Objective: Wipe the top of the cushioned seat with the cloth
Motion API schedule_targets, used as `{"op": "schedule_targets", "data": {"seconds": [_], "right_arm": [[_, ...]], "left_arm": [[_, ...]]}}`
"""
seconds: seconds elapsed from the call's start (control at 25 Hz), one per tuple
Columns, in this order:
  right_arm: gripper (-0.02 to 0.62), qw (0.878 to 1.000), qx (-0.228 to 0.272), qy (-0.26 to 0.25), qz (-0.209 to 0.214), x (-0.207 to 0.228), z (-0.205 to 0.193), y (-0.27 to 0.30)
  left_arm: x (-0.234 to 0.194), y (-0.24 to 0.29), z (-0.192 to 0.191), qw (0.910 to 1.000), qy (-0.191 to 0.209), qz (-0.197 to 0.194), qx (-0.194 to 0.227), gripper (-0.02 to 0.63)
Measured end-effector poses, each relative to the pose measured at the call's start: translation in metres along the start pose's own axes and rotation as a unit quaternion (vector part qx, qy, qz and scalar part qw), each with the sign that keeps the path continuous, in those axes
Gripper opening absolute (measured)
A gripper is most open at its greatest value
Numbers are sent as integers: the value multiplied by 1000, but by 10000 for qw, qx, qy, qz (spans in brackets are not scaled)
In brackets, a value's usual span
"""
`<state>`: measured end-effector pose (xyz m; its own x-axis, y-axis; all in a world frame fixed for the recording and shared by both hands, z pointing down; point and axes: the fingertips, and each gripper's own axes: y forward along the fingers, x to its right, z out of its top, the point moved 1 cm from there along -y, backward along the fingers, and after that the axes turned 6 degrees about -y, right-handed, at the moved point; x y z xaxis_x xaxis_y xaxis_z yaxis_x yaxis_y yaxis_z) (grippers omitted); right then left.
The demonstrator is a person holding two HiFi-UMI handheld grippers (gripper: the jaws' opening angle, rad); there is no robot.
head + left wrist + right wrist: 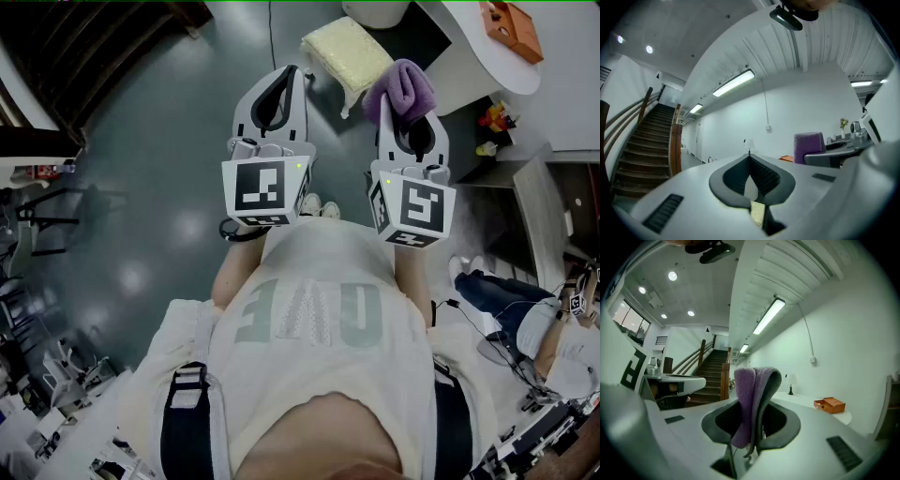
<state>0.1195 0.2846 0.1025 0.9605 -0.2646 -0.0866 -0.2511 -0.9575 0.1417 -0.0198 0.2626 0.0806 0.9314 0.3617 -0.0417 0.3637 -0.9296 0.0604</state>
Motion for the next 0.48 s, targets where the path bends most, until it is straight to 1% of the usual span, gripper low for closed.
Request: {"op": "schedule_targets", "data": {"seconds": [0.48], "right_arm": [[97,10000,-18,-69,35,-22,4,11]], "left_arm": [[-25,-5,4,10000,-36,6,73,6]]}}
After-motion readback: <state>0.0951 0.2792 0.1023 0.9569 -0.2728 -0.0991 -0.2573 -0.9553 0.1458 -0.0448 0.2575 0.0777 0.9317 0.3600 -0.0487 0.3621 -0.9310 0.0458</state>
